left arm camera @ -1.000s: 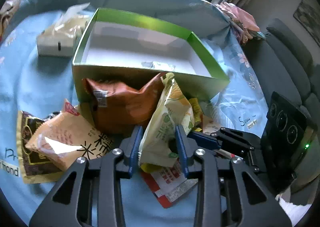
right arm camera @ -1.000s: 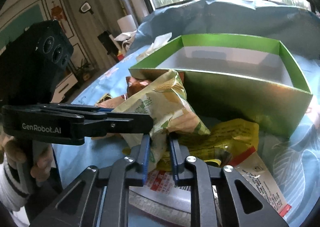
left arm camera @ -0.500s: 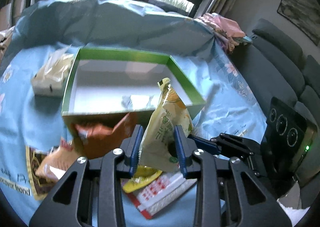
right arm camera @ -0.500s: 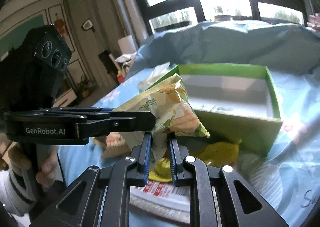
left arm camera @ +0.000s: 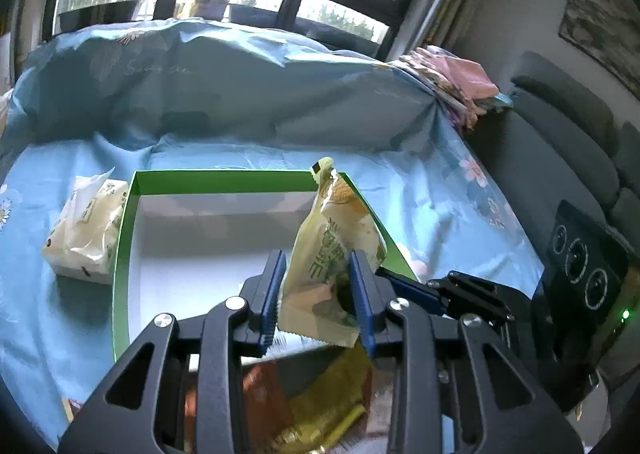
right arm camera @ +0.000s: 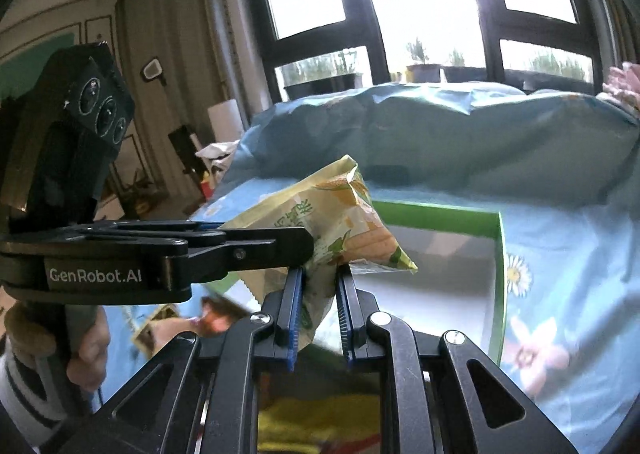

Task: Organize snacks
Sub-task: 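Carry the yellow-green bag into the green box and release it, then withdraw the right gripper and move it to the beige rice-cracker bag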

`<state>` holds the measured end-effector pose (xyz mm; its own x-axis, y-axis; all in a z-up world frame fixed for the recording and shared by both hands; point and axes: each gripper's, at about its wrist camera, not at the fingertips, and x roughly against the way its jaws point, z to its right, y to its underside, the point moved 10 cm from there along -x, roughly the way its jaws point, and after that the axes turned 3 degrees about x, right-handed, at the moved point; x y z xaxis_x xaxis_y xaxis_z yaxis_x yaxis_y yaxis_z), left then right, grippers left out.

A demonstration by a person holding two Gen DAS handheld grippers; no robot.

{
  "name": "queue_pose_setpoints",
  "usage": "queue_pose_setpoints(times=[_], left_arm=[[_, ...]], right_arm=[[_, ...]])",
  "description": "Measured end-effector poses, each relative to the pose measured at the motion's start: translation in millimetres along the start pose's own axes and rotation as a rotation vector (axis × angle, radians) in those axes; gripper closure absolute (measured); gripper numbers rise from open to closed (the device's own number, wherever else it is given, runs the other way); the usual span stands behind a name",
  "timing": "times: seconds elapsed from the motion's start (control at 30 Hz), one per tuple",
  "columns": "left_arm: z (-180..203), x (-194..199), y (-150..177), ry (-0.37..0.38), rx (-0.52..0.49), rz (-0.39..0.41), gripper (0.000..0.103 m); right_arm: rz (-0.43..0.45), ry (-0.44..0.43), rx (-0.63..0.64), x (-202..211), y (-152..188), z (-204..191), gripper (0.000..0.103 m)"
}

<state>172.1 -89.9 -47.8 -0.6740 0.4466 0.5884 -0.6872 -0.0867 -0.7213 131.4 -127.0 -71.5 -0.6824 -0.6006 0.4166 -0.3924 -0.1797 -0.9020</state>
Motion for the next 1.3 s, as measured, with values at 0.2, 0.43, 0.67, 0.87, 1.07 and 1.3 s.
queue_pose_setpoints(times=[0.2,0.43,0.67,0.87,1.07,1.3], left_arm=[[-13,-21,-2,-0.034,0.019,-0.023,0.073],[-15,-35,-1,-0.025,0.049,-0.047,0.073],[-22,-42,-1,-0.054,0.067,-0.05,0.043],[-25,-34,-7,-0.091,0.055,-0.018,0.028],[-22,-27,-10,-0.139,0.011,0.014,0.022],[-24,-22,-11,-0.183,-0.006,0.033,0.014]], right_arm=[[-0.036,0.007,0.011,-25,2,9,0.085],[-0.062,0.02,-0.01,-35,7,21,0.085],[-0.065,0.038,-0.025,-38,9,23,0.085],[-0.062,0.054,-0.057,-35,9,32,0.085],[-0.056,0.069,-0.071,-32,9,35,0.078],[-0.039,0.081,-0.094,-25,7,41,0.051]])
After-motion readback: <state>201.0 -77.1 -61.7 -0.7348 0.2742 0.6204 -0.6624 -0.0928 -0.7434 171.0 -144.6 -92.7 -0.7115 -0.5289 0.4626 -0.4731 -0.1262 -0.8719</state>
